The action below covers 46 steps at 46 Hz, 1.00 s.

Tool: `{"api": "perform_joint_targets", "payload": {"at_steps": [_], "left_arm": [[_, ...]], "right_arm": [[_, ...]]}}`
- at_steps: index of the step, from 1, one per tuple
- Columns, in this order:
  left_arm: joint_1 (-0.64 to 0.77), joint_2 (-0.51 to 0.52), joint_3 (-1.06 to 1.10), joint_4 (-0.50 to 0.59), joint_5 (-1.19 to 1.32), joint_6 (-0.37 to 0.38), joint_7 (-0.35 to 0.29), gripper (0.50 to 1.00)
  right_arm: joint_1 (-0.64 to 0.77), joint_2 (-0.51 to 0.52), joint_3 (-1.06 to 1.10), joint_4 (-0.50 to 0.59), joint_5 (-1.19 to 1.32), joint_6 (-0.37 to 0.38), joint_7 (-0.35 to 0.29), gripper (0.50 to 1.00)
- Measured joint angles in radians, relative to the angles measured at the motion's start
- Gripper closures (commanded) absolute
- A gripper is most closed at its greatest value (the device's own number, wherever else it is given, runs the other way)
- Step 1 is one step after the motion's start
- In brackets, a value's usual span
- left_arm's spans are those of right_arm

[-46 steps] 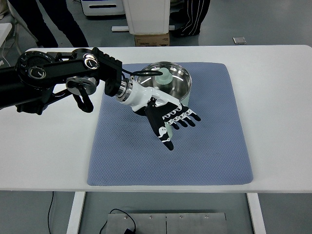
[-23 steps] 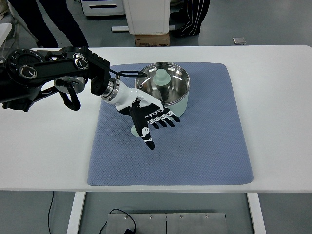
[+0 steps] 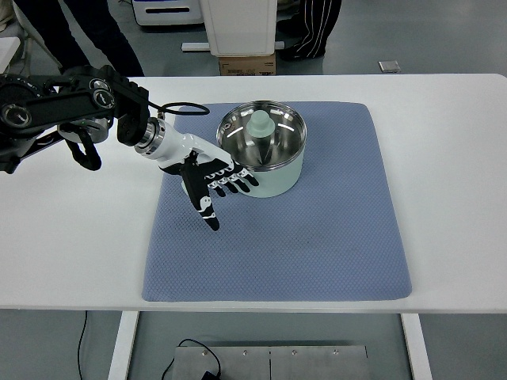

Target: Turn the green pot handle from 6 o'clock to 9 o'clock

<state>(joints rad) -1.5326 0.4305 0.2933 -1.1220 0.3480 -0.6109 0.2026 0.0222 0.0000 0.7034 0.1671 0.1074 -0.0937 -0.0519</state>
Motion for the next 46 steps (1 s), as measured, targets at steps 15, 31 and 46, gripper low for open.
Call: {"api": "perform_joint_targets", "payload": {"at_steps": [15, 31, 46], "left_arm": [[-0.001, 0.041, 0.015, 0.039, 0.029, 0.000, 0.000, 0.500], [0.002, 0.085, 0.015, 0.142, 0.064, 0.000, -0.001, 0.500], [-0.022, 0.095, 0.010, 0.178, 0.064, 0.000, -0.002, 0.500]], "right_arm": [[0.000, 0.000, 0.001, 0.000, 0.000, 0.000, 0.000, 0.500], [0.000, 0.000, 0.000, 0.000, 0.000, 0.000, 0.001, 0.500], [0.000, 0.000, 0.001, 0.000, 0.000, 0.000, 0.001, 0.500]]}}
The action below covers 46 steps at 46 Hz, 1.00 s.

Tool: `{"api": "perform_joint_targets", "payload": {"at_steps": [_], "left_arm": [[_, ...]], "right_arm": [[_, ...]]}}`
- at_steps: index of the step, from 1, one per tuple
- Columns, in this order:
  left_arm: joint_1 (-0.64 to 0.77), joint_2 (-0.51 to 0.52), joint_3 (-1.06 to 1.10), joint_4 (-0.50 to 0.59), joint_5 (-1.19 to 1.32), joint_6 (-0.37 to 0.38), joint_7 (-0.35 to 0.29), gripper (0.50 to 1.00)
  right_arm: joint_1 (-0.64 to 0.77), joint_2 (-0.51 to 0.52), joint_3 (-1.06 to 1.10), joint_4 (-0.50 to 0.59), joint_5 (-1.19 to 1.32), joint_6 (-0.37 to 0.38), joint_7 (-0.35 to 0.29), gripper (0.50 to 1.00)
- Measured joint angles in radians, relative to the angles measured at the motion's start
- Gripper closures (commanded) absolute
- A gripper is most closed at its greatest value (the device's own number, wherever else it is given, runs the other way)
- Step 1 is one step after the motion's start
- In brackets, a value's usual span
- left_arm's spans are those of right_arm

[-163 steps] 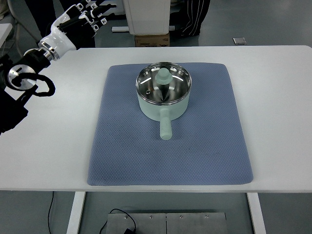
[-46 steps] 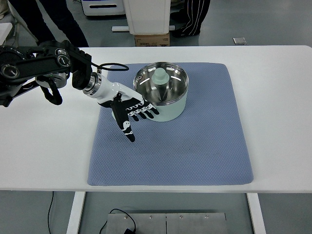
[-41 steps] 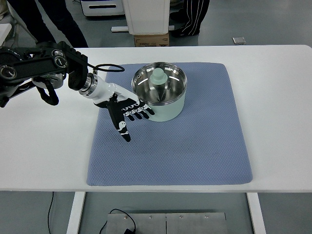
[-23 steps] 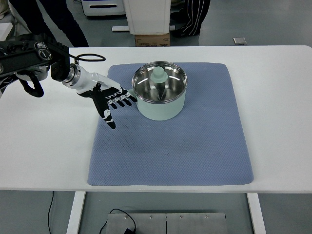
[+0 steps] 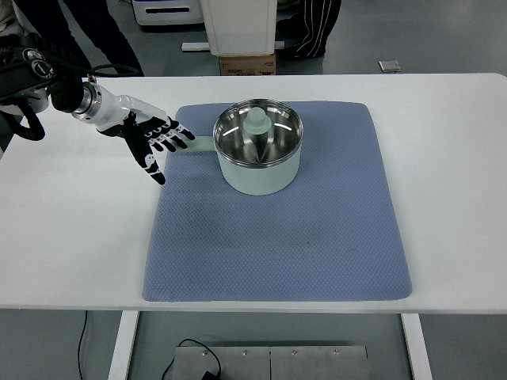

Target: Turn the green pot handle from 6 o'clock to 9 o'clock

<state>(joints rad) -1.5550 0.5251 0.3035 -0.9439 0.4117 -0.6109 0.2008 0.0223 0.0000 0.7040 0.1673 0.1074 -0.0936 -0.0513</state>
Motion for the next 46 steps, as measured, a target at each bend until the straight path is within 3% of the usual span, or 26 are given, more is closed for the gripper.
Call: {"api": "perform_joint_targets", "payload": {"at_steps": [14, 24, 35, 46], "left_arm": [[-0.022, 0.011, -0.026, 0.076, -0.014, 0.000, -0.008, 0.500], [-0.007, -0.008, -0.117, 0.202, -0.076, 0.000, -0.014, 0.500], [0.051, -0.084, -0.142, 0.409, -0.379, 0.000, -0.014, 0.500], [0.203, -0.139, -0.234, 0.567, -0.613, 0.000, -0.014, 0.500]], "right_arm": [[0.000, 0.000, 0.000, 0.000, 0.000, 0.000, -0.001, 0.500], [0.000, 0.000, 0.000, 0.000, 0.000, 0.000, -0.001, 0.500], [-0.001, 0.000, 0.000, 0.000, 0.000, 0.000, -0.001, 0.500], [0.000, 0.000, 0.000, 0.000, 0.000, 0.000, 0.000, 0.500]]}}
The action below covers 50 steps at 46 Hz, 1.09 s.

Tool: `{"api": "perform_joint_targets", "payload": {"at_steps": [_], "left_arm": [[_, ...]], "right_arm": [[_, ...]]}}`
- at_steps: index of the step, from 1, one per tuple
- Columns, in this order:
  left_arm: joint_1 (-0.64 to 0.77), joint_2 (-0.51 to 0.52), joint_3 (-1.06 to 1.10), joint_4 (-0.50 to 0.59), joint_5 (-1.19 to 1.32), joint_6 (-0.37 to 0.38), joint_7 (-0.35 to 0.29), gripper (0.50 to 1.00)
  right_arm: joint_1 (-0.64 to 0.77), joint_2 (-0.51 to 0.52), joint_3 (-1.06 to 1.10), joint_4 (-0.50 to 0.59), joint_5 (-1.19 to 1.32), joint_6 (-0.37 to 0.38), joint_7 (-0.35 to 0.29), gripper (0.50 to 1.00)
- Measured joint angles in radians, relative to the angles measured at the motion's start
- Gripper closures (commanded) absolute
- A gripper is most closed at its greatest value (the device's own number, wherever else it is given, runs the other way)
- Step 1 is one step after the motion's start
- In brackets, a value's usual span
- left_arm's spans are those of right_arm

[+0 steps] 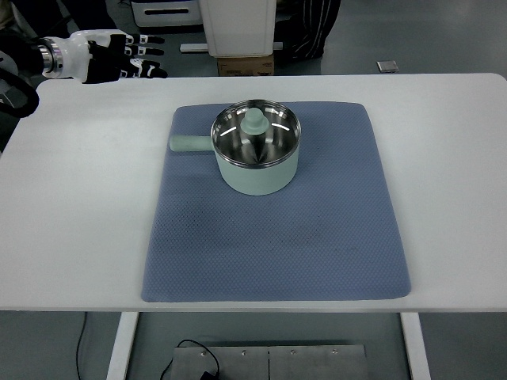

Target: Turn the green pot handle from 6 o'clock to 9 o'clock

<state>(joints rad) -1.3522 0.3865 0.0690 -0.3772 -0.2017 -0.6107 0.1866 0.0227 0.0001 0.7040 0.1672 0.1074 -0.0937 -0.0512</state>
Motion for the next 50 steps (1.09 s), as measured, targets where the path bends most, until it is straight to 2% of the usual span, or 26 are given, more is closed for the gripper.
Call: {"api": "perform_joint_targets", "payload": {"at_steps": [10, 15, 22, 28, 37, 50], "left_arm": [[0.159, 0.013, -0.304, 0.013, -0.068, 0.000, -0.017, 0.500], [0.230, 0.017, -0.436, 0.022, -0.064, 0.004, -0.075, 0.500], [0.304, 0.010, -0.502, 0.041, -0.068, 0.012, -0.151, 0.500], [0.368, 0.008, -0.552, 0.047, -0.070, 0.060, -0.225, 0.500], [0.427, 0.004, -0.628, 0.047, -0.070, 0.078, -0.238, 0.500], [0.440, -0.022, -0.640, 0.047, -0.070, 0.094, -0.267, 0.500]], "right_arm": [[0.000, 0.000, 0.000, 0.000, 0.000, 0.000, 0.000, 0.500], [0.000, 0.000, 0.000, 0.000, 0.000, 0.000, 0.000, 0.500], [0.000, 0.000, 0.000, 0.000, 0.000, 0.000, 0.000, 0.500], [0.000, 0.000, 0.000, 0.000, 0.000, 0.000, 0.000, 0.500], [-0.001, 0.000, 0.001, 0.005, 0.001, 0.000, -0.001, 0.500], [0.002, 0.000, 0.002, 0.005, 0.003, 0.000, -0.003, 0.500]]}}
